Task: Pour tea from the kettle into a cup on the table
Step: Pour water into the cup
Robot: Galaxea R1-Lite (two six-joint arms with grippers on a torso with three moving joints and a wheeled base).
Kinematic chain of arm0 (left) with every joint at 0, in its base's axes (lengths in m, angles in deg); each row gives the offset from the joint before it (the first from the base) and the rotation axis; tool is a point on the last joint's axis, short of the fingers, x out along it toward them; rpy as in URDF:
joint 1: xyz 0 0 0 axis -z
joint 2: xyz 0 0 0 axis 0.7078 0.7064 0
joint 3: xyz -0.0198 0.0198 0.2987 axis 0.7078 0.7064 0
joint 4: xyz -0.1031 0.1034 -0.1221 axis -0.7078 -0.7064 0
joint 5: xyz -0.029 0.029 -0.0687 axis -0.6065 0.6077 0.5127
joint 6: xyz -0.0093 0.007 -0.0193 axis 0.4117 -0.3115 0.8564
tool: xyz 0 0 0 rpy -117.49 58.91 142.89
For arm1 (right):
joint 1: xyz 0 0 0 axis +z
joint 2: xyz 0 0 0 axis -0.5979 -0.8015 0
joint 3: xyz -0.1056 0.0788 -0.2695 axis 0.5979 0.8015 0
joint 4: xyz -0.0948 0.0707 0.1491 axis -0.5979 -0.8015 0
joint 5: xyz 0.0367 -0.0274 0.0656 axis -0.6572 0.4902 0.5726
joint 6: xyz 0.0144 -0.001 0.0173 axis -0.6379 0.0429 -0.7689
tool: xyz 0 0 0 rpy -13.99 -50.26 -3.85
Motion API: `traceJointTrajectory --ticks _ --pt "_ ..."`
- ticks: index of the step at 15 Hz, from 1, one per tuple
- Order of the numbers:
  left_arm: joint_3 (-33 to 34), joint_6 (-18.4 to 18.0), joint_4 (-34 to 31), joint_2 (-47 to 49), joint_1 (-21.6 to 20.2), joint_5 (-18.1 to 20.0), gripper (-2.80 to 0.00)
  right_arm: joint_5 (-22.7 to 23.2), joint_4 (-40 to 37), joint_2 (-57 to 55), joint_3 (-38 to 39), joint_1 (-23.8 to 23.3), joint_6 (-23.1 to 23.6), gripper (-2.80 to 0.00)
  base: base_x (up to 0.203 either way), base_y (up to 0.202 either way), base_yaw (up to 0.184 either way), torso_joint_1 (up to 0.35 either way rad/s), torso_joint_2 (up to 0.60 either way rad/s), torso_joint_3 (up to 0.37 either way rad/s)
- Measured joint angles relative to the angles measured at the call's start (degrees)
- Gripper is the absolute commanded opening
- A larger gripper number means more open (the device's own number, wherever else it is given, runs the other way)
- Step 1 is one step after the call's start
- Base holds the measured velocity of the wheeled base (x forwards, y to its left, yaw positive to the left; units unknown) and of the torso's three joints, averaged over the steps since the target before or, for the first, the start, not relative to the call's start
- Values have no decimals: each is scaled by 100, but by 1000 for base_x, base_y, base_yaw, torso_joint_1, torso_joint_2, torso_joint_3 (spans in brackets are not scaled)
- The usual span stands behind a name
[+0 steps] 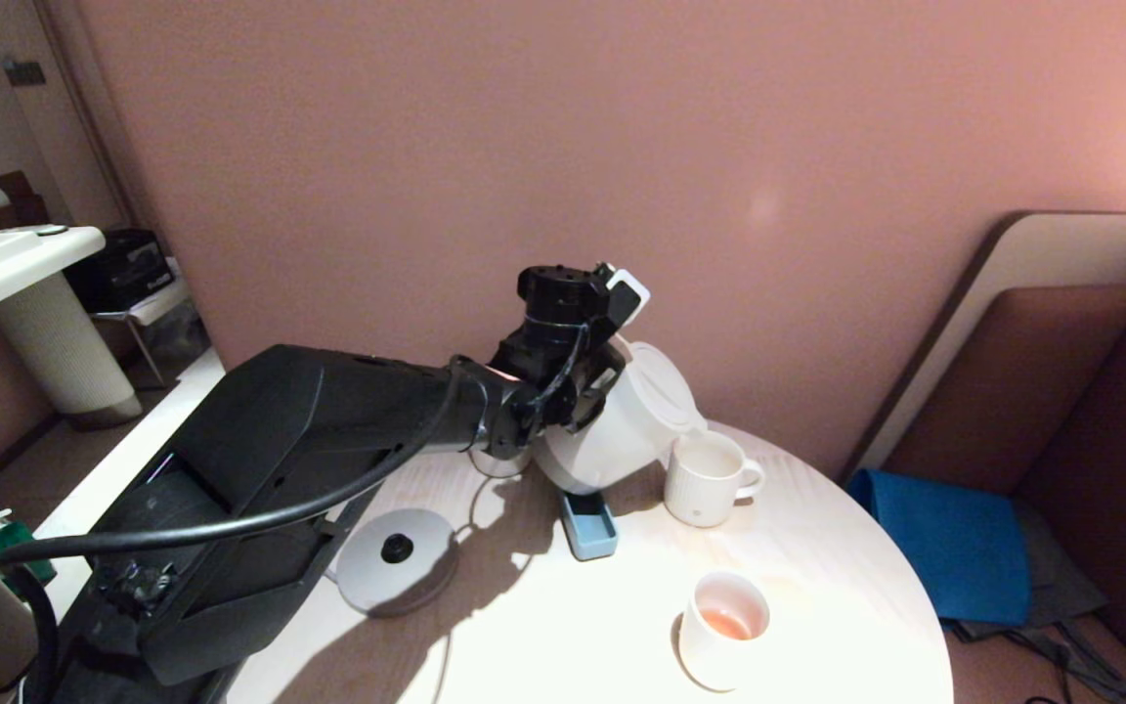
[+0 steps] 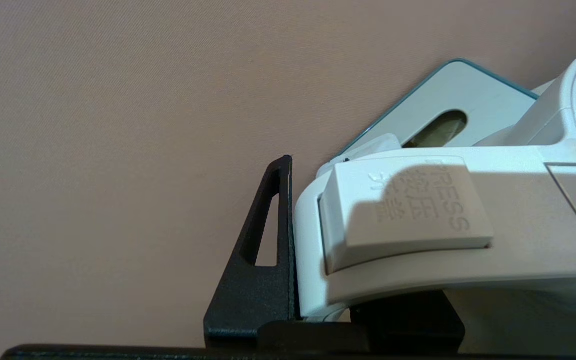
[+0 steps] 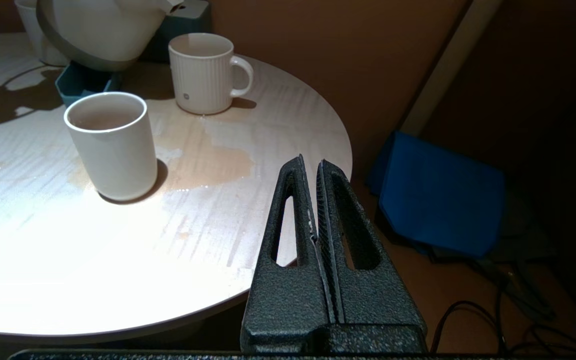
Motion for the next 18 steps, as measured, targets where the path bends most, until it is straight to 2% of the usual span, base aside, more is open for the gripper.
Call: traceJointTrajectory --ticks 8,9,12,18 --pt "-4 -117 -5 -32 23 17 -280 -2 2 0 0 0 -3 -280 0 0 0 0 0 0" --pt "-4 -63 16 -55 23 17 -280 0 0 0 0 0 -5 -280 0 0 0 0 0 0" --pt "-4 448 5 -198 17 30 -280 -2 2 0 0 0 -1 -280 0 0 0 0 0 0" --pt "2 506 19 -256 6 28 -280 0 0 0 0 0 -11 -280 0 0 0 0 0 0"
